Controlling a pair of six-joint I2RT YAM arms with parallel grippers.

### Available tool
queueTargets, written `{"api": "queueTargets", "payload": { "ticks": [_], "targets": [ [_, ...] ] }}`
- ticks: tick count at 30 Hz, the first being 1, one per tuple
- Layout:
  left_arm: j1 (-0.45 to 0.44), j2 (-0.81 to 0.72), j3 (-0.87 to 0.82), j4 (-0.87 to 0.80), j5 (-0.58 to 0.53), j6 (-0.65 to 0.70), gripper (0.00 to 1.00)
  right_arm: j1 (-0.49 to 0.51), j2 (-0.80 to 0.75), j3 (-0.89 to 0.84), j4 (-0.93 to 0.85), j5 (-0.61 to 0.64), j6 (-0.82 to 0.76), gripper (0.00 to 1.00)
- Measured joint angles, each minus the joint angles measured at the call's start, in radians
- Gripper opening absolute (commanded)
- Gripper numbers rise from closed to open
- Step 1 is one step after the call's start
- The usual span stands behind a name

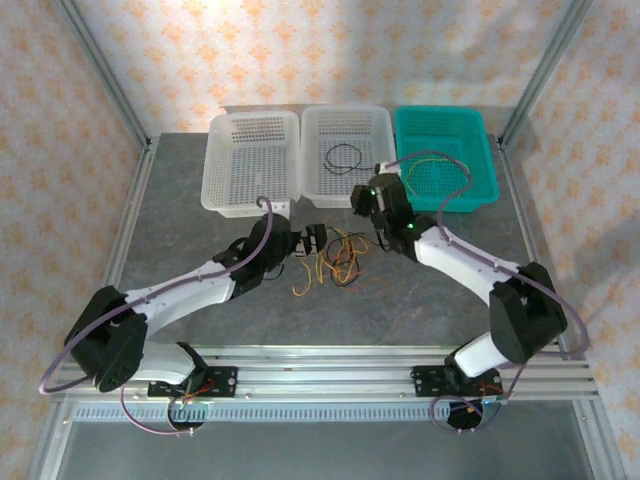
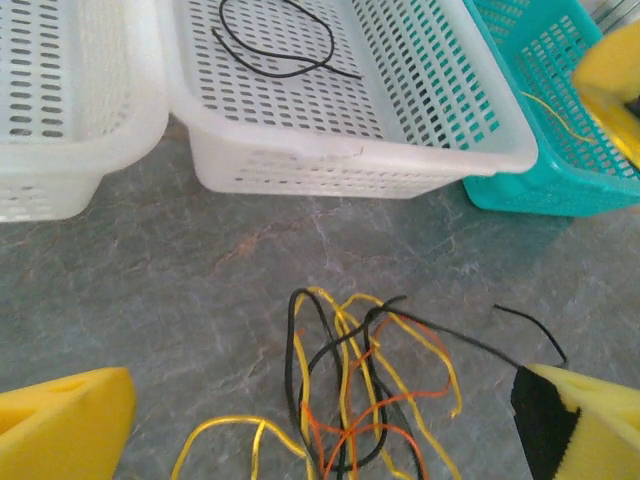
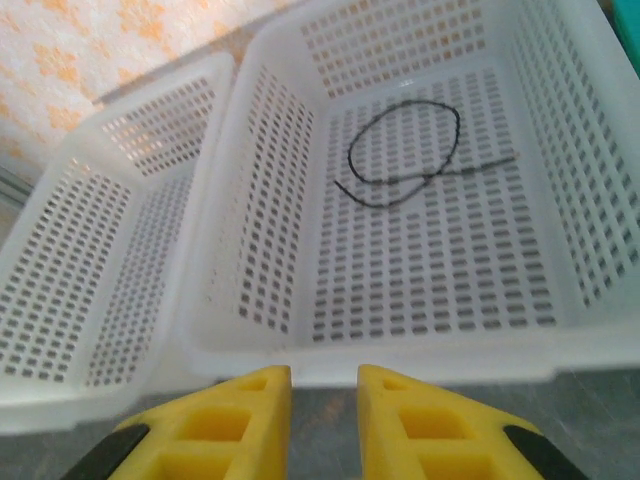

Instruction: Untangle the cables

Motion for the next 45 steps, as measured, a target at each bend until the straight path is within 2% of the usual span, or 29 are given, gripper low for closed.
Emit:
{"api": "queueTargets", "payload": {
  "ticks": [6, 13, 19, 24, 36, 45],
  "targets": [
    [-0.008, -0.076, -0.114, 0.009, -0.048, -0.008, 0.98, 0.028, -0.118, -0.163, -0.066, 0.049, 0.067, 0.24],
    [-0.040, -0.090, -0.168, 0.006, -0.056, -0.023, 0.99, 0.101, -0.172, -0.239, -0.171, 0.061, 0.143, 0.24],
    [-0.097, -0.042, -0.175, 0.022, -0.062, -0.063, 0.99, 0.106, -0.173, -0.301, -0.194, 0.011, 0.202, 0.26],
    [-0.105, 0.030, -0.175, 0.055, -0.062, -0.089, 0.99, 0.106, -0.135, -0.304, -0.189, -0.050, 0.249, 0.27],
    [-0.178, 0.127, -0.115, 0.085, -0.043, -0.080, 0.99, 0.106, -0.078, -0.304, -0.177, -0.120, 0.301, 0.30],
    [-0.183, 0.176, -0.063, 0.089, -0.043, -0.079, 0.99, 0.106, -0.079, -0.326, -0.179, -0.160, 0.321, 0.27]
  ]
}}
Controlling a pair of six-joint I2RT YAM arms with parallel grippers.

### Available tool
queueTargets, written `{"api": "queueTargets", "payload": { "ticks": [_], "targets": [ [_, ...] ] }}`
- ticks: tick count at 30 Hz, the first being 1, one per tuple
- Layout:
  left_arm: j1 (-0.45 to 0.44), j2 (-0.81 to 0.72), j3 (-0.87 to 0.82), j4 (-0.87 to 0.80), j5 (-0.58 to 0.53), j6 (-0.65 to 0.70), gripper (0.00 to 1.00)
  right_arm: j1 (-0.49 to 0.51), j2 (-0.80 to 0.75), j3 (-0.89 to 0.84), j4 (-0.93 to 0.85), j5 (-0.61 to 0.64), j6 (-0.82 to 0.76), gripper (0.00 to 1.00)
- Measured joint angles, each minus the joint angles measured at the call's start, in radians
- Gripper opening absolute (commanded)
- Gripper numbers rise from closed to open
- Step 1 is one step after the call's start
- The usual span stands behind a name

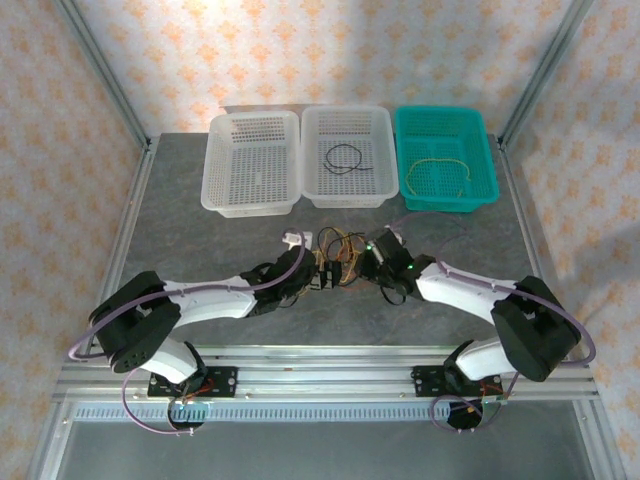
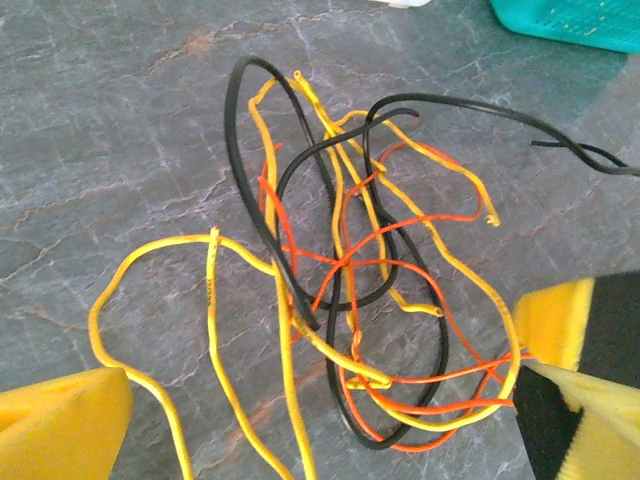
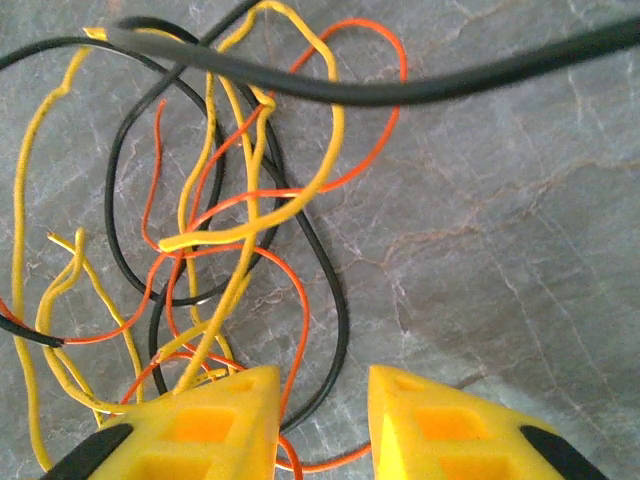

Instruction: Untangle the cables

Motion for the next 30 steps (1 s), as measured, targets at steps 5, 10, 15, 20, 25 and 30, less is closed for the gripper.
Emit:
{"api": "queueTargets", "payload": {
  "ticks": [5, 10, 15, 20, 25, 30],
  "targets": [
    [0.000, 0.017, 0.010, 0.003, 0.001, 0.000, 0.99, 0.000, -0.002, -0.008, -0.010, 0.002, 0.013, 0.17],
    [-0.005, 0.049, 0.023, 0.005, 0.000, 0.000, 0.99, 0.000, -0.008, -0.008, -0.010, 0.008, 0.015, 0.05],
    [-0.006, 0.078, 0.044, 0.008, 0.000, 0.000, 0.99, 0.000, -0.021, -0.022, 0.002, 0.020, 0.011, 0.00],
    [-0.006, 0.122, 0.077, 0.014, 0.008, 0.001, 0.99, 0.000, -0.047, -0.043, 0.004, 0.019, 0.004, 0.00],
    [-0.006, 0.183, 0.126, 0.003, 0.007, 0.009, 0.99, 0.000, -0.072, -0.042, 0.000, 0.029, -0.005, 0.00],
    [-0.006, 0.208, 0.145, -0.013, 0.003, 0.019, 0.99, 0.000, -0.141, -0.042, 0.005, 0.018, -0.009, 0.00]
  ]
}}
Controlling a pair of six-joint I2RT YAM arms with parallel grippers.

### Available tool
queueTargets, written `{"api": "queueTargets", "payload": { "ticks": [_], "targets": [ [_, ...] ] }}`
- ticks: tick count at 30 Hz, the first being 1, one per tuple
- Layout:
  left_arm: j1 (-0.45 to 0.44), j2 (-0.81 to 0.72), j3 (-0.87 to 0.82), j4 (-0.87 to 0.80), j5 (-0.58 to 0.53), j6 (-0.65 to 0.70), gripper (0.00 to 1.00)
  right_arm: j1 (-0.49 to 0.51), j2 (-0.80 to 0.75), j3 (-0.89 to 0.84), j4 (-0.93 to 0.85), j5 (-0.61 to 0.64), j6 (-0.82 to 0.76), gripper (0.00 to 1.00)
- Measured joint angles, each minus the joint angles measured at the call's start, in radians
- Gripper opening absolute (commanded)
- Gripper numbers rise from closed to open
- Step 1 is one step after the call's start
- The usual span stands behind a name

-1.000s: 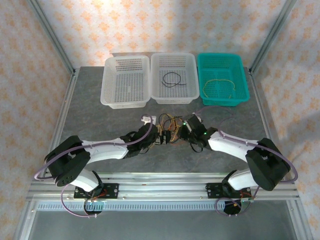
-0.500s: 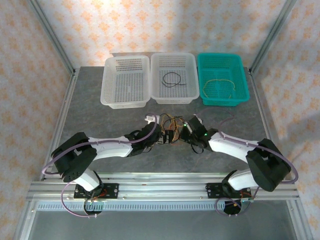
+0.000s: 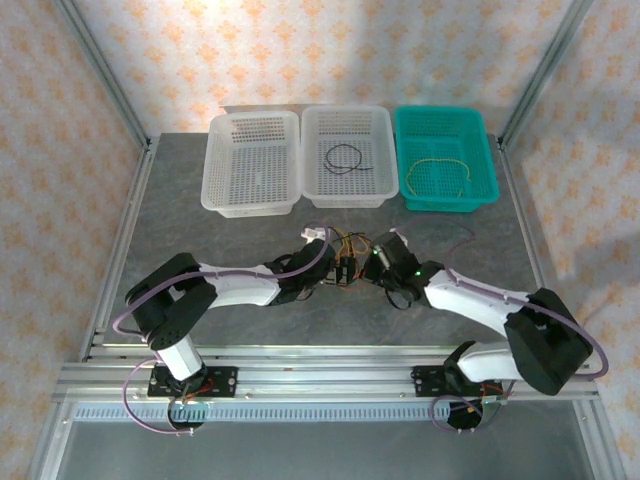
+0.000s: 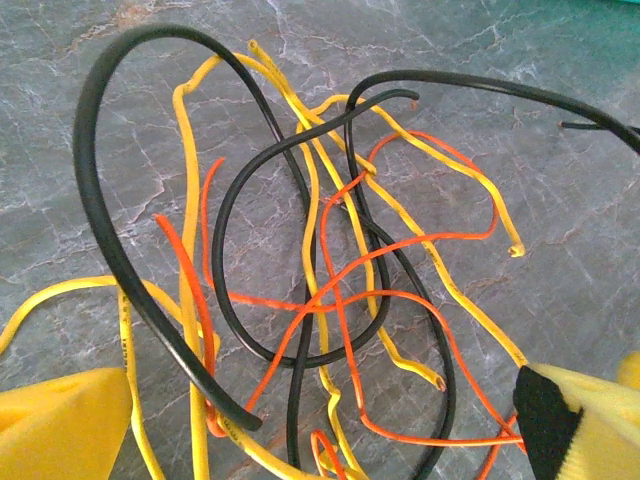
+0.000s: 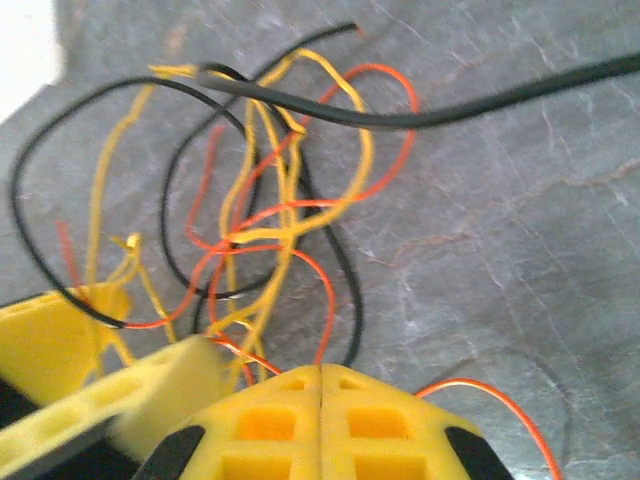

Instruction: Untangle the cables

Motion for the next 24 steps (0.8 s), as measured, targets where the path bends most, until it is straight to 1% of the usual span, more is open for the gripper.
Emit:
{"api": "queueTargets", "payload": {
  "ticks": [4, 8, 15, 24],
  "targets": [
    [0.000, 0.012, 0.011, -0.020, -0.023, 0.004, 0.99, 0.000, -0.098, -0.001, 0.028, -0.003, -0.035, 0.00],
    [0.000, 0.016, 0.018, -0.035, -0.049, 0.004, 0.99, 0.000, -0.177, 0.010, 0.064, -0.004, -0.119, 0.00],
    [0.000, 0.029, 0.022, -0.047, -0.079, 0.003, 0.99, 0.000, -0.237, 0.078, 0.049, 0.011, -0.252, 0.00],
    [0.000, 0.029, 0.020, -0.047, -0.097, -0.006, 0.99, 0.000, -0.273, 0.098, 0.004, 0.054, -0.278, 0.00]
  ]
}}
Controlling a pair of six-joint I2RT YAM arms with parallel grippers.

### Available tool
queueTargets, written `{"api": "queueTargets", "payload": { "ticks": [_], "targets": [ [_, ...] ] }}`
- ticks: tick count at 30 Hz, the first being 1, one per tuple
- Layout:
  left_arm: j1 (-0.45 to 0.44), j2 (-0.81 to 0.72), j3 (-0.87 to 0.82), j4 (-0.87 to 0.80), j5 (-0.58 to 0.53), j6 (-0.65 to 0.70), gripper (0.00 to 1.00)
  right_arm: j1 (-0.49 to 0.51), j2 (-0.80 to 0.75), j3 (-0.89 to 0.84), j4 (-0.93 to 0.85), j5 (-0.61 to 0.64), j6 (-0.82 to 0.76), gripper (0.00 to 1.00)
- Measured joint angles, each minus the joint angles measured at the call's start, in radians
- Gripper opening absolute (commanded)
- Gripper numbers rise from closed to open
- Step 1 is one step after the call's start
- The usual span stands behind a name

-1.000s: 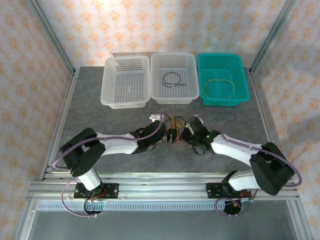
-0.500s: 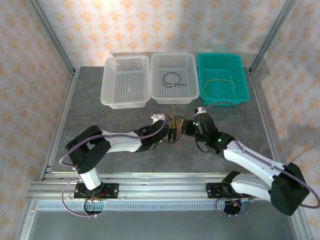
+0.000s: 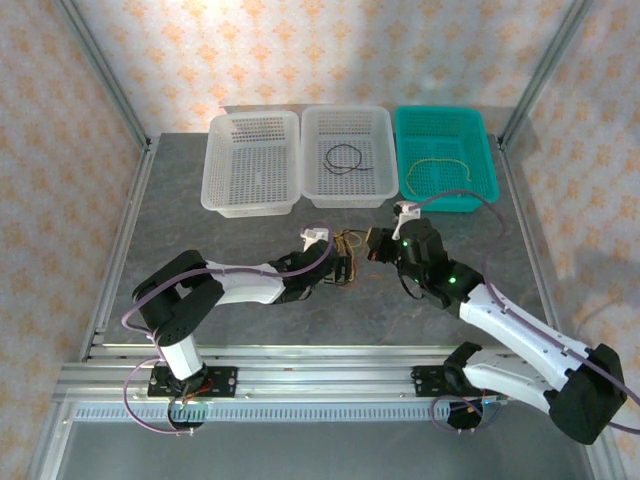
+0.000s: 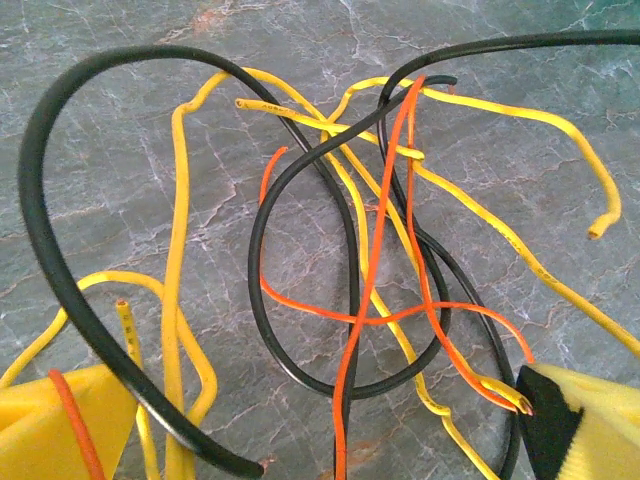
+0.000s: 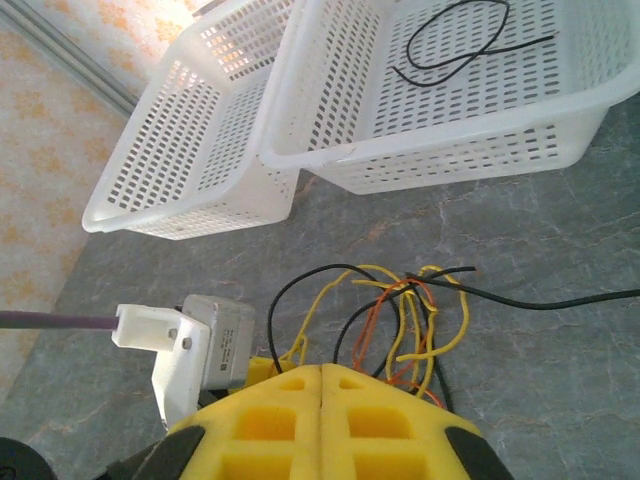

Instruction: Untangle the cables

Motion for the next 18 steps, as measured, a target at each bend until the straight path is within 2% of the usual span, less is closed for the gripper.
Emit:
{"api": "queueTargets", "payload": {
  "ticks": [8, 18],
  "targets": [
    [0.000, 0.001, 0.000, 0.001, -0.005, -0.014, 0.99, 0.000, -0.021, 0.213, -0.088, 0.038, -0.097, 0.00],
    [0.000, 0.001, -0.018, 0.006, -0.012, -0.018, 0.99, 0.000, -0.037, 0.474, -0.252, 0.197, -0.291, 0.00]
  ]
}}
